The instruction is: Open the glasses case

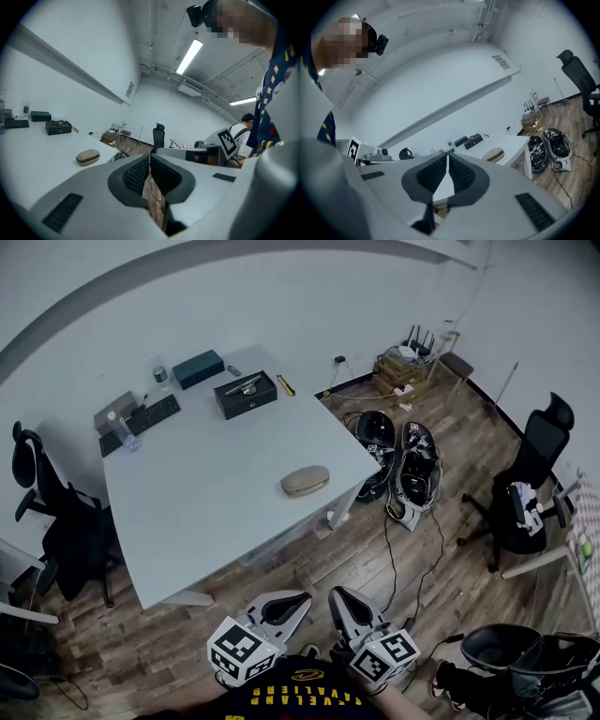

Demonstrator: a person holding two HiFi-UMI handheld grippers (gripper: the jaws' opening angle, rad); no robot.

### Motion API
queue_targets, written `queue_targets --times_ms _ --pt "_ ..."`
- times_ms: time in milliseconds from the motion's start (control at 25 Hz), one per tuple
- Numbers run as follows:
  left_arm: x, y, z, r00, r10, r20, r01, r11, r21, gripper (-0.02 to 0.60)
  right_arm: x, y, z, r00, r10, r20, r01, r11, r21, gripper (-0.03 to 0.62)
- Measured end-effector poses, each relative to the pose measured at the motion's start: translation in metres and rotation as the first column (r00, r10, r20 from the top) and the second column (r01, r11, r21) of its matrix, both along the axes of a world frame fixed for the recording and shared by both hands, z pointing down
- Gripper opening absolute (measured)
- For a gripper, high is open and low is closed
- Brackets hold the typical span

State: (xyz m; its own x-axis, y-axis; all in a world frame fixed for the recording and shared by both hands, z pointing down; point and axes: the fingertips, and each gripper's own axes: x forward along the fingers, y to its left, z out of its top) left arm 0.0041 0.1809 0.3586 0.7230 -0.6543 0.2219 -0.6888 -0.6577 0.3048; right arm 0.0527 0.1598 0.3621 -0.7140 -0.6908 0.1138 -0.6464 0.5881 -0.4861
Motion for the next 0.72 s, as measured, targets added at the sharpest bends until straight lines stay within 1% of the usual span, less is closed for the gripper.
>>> queue_targets --times_ms 320,520,720 --pt "-0.037 -0.065 0.002 0.995 0.095 -0.023 -0.095 0.995 -0.007 0.021 -0.037 -0.061 0.003 0.996 0.091 -0.022 -0.091 0.996 -0.008 0.028" --pt "-0.055 -0.088 0.009 0.990 0.124 -0.068 -0.127 0.991 -0.038 0.022 -0.050 -0.080 0.006 0.990 0.135 -0.047 -0.137 0.990 -0.025 0.028" --pt "-0.065 -0.108 0.011 0.986 0.133 -0.100 -0.138 0.989 -0.045 0.021 -0.056 -0.096 0.007 0.984 0.162 -0.077 -0.165 0.986 -0.036 0.028"
